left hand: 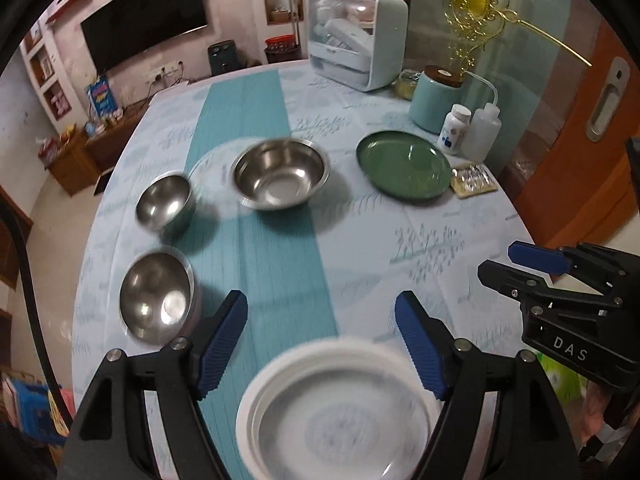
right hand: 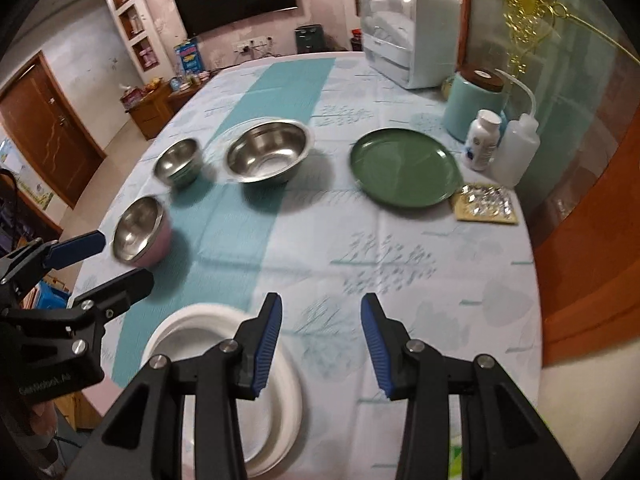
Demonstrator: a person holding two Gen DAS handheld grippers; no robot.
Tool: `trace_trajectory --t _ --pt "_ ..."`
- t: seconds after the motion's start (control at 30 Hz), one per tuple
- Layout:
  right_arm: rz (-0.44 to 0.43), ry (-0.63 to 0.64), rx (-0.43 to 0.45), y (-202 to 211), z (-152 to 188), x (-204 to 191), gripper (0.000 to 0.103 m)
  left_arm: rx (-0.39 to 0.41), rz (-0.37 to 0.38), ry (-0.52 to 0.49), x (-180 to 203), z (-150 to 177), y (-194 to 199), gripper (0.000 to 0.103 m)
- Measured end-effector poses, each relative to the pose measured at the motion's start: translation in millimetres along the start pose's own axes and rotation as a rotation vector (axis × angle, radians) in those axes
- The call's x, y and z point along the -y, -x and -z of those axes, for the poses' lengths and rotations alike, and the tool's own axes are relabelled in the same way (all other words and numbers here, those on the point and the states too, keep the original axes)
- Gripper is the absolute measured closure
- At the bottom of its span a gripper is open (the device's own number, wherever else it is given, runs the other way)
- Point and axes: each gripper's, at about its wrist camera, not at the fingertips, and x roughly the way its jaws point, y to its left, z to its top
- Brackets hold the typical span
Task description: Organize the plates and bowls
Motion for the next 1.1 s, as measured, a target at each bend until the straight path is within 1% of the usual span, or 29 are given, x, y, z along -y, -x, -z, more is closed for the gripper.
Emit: trace_trajectory --t 0.13,0.17,0.23,0.33,0.47,0.6,0.67,0.73,0.8,0.97,1.03,1.07,1.1 --pt "0.063 0.010 -0.013 -17.4 -29.9 26.6 0.061 -0.018 0.002 -0.009 17.1 -39.6 -32.7 0.028" --pt "0.071 0.004 -0.017 -23.3 -38.0 35.0 0.061 -0.029 -0.001 -0.004 21.6 -53.1 -46.5 0.028" --pt "0.066 -0.019 -0.024 -35.2 -53.7 53.1 0.061 -0.043 -0.003 0.008 27.2 -69.2 -65.7 0.028" --pt "0.093 -0.069 -0.041 -58.6 -77.6 84.9 0.061 -0.084 0.007 0.056 32.4 -97.9 -109.1 0.028" --pt "0.133 -0.107 -0.069 -92.0 -101.3 121.6 0.061 -0.140 0.016 0.119 35.6 -118.4 -159.9 0.028" --pt "0.139 -0.154 -0.105 -121.3 -116.1 152.9 0.061 -0.183 -0.011 0.134 45.6 -130.5 -204.1 0.028" --pt "0.115 -0.173 -0.123 -135.8 -121.7 166.1 0.062 -0.191 -0.023 0.139 48.0 -132.9 -218.3 0.028" --pt "0.083 -0.206 -0.144 -147.9 -125.0 177.8 0.062 -0.202 -0.025 0.152 48.9 -136.1 -231.6 0.028" --pt "0.046 -0.242 -0.159 -160.7 -128.4 189.4 0.062 -0.216 -0.023 0.175 49.2 -140.0 -244.1 0.031" --pt "0.048 -0.283 -0.188 -186.0 -136.4 205.4 0.062 -0.232 -0.022 0.196 54.6 -152.0 -261.8 0.032" --pt "0.037 -0.286 -0.200 -195.5 -138.6 208.1 0.065 -0.246 -0.015 0.204 56.3 -155.4 -268.1 0.034" --pt "0.030 -0.288 -0.205 -198.8 -139.5 209.2 0.067 -0.257 -0.003 0.208 57.4 -157.2 -272.3 0.039" --pt "0.024 -0.286 -0.214 -203.2 -140.7 210.4 0.071 -0.268 0.010 0.213 58.5 -158.7 -276.6 0.041"
